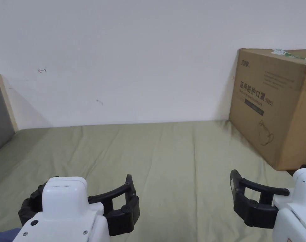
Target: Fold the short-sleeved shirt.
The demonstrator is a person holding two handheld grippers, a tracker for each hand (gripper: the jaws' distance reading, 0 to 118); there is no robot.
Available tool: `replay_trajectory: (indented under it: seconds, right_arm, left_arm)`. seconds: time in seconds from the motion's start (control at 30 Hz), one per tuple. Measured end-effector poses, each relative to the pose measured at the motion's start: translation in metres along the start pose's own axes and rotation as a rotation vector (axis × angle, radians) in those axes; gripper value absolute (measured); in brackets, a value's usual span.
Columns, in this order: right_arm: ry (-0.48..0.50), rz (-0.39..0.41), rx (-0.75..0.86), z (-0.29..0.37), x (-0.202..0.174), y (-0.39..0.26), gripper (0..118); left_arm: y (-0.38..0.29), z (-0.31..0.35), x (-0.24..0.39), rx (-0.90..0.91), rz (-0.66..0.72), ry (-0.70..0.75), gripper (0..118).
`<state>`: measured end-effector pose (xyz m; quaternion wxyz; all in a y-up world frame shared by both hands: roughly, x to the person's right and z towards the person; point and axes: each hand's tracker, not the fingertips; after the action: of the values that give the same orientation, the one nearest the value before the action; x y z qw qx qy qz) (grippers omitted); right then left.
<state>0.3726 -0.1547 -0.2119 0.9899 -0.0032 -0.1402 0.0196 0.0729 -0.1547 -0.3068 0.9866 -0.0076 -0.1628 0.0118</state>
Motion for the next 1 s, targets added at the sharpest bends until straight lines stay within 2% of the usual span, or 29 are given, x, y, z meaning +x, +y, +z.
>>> replay_trajectory:
  seconds: [0.23,0.57,0.67,1.0]
  right_arm:
    - [0.012,0.001,-0.014,0.000,-0.002,-0.002,118]
    - [0.013,-0.008,-0.036,0.000,-0.002,-0.005,118]
    - [0.014,-0.004,-0.041,0.000,-0.002,-0.006,118]
    - [0.023,-0.009,-0.060,-0.001,-0.003,-0.011,118]
  left_arm:
    - [-0.002,0.000,0.004,-0.001,-0.027,0.016,118]
    - [-0.001,-0.003,0.002,-0.034,0.047,0.018,118]
    - [0.003,-0.006,0.002,-0.118,0.078,0.066,118]
    - [0.001,-0.001,0.007,-0.060,0.065,0.042,118]
